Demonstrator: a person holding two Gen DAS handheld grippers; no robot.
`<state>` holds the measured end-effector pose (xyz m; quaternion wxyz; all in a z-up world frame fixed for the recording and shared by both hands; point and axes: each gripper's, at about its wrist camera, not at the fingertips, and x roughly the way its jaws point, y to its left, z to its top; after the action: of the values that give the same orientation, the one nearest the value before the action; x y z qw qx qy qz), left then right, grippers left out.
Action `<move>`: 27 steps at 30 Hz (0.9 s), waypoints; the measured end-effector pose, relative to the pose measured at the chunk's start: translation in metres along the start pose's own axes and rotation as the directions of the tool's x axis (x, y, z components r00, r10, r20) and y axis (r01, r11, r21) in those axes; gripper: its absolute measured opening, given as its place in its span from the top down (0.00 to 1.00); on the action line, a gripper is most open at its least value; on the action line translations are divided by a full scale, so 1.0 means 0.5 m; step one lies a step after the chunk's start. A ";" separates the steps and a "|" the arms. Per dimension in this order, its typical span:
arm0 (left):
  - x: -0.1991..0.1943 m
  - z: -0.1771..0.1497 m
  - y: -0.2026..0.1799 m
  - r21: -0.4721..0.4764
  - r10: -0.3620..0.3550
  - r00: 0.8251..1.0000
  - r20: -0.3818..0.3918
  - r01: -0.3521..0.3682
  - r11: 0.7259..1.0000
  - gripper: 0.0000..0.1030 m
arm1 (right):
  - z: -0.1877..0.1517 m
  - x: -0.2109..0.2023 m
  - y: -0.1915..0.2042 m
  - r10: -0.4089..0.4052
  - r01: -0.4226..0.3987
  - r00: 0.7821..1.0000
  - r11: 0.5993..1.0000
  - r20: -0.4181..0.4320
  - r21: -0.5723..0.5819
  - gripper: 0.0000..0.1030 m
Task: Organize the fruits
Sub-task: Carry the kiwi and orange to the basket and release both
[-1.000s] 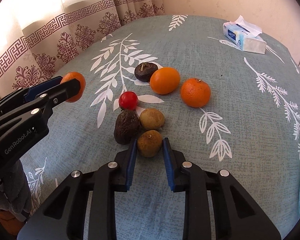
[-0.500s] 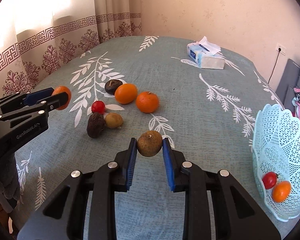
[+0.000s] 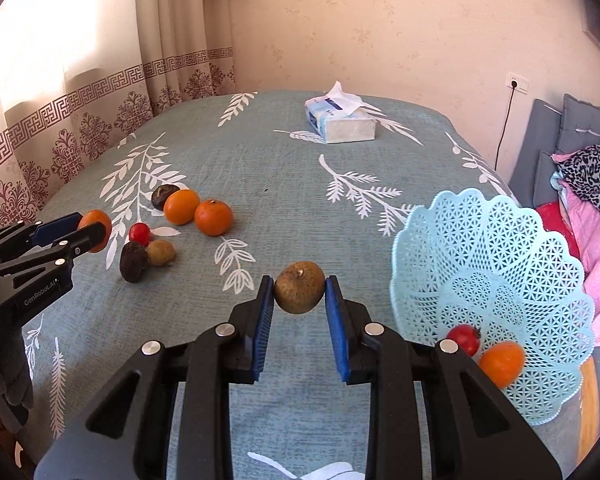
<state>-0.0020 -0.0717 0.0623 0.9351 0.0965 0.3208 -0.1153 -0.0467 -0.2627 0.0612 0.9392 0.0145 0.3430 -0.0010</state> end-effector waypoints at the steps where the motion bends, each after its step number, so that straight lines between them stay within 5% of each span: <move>1: -0.002 0.002 -0.005 0.006 -0.001 1.000 0.002 0.001 1.000 0.65 | -0.001 -0.004 -0.010 -0.013 0.013 1.000 1.000 0.006 0.005 0.74; 21: -0.012 0.044 -0.176 0.150 -0.087 0.996 0.008 0.085 0.985 0.65 | -0.043 -0.048 -0.200 -0.224 0.217 0.974 0.965 0.033 0.147 0.74; 23: -0.010 0.048 -0.197 0.165 -0.104 0.995 0.003 0.102 0.981 0.65 | -0.046 -0.049 -0.214 -0.230 0.222 0.973 0.960 0.032 0.170 0.70; 25: -0.008 0.052 -0.218 0.179 -0.121 0.993 -0.001 0.120 0.977 0.65 | -0.049 -0.052 -0.227 -0.237 0.226 0.971 0.955 0.037 0.194 0.51; 27: -0.006 0.057 -0.239 0.195 -0.134 0.991 -0.003 0.132 0.972 0.65 | -0.051 -0.057 -0.237 -0.250 0.236 0.967 0.949 0.046 0.210 0.46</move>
<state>-0.0209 -0.1927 0.0735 0.9131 0.1652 0.3088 -0.2088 -0.0863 -0.3805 0.0568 0.9373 0.0676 0.3061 -0.1521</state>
